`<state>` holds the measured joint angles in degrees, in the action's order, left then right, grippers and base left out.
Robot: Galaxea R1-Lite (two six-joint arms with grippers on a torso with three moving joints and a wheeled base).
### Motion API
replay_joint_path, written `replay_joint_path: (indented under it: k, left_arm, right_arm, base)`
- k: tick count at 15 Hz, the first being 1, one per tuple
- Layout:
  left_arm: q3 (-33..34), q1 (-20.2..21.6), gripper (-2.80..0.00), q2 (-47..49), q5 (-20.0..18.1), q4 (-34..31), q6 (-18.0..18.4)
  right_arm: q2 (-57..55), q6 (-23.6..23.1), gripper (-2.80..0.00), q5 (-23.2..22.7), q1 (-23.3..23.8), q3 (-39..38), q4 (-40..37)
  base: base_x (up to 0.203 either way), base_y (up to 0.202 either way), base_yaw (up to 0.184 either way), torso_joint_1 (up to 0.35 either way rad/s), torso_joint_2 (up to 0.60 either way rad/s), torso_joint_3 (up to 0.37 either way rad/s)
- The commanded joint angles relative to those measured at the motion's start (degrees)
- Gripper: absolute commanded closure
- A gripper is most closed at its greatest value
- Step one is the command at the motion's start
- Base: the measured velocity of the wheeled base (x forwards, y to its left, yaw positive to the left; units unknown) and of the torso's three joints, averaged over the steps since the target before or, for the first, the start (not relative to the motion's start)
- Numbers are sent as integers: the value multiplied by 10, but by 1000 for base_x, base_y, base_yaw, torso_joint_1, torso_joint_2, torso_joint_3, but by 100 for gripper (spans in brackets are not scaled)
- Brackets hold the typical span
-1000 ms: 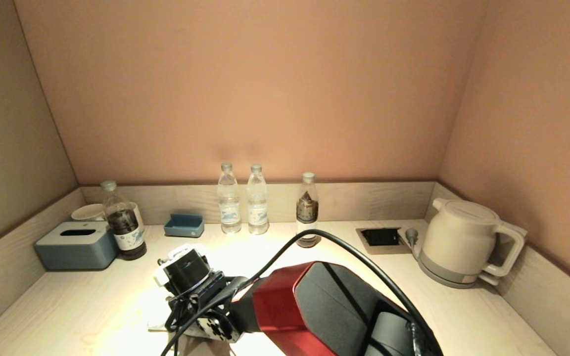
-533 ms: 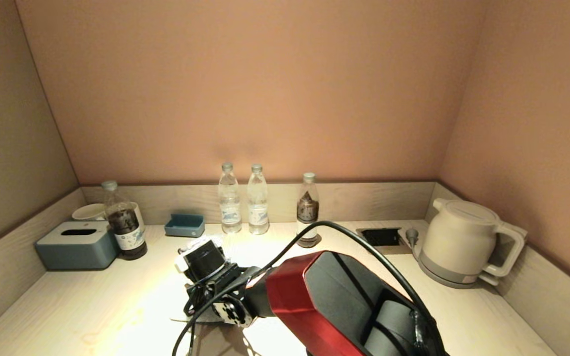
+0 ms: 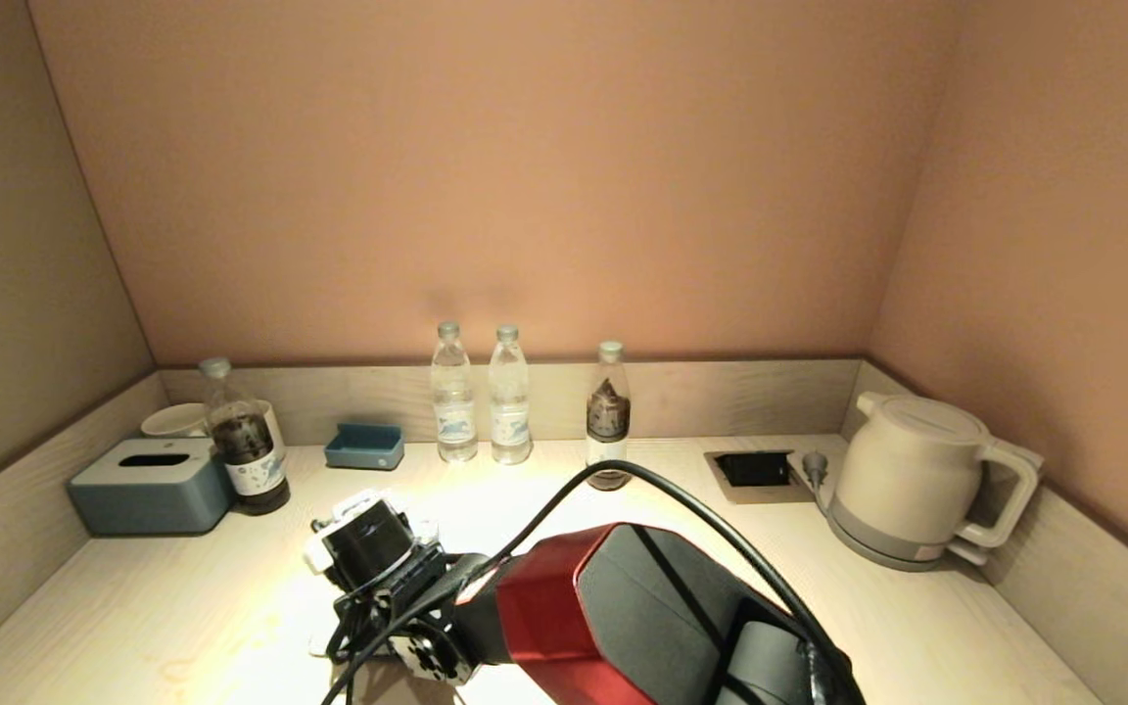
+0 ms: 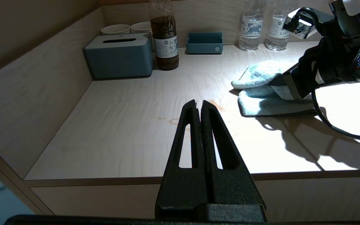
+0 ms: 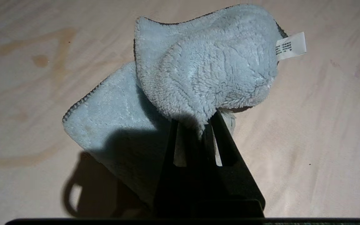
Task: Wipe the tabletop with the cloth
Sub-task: Sweep the stains on the table
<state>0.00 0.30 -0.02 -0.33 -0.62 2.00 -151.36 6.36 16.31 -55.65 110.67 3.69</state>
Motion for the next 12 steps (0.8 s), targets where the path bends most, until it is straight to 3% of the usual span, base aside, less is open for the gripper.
replay_joint_path:
  k: [1, 12]
  left_arm:
    - [0, 0, 0, 0, 0, 0, 0]
    - [0, 0, 0, 0, 0, 0, 0]
  right_arm:
    - [4, 1, 0, -1, -14, 0, 2]
    - [12, 1, 0, 3, -77, 1, 5]
  base:
    - [0, 0, 0, 0, 0, 0]
    - [0, 0, 0, 0, 0, 0]
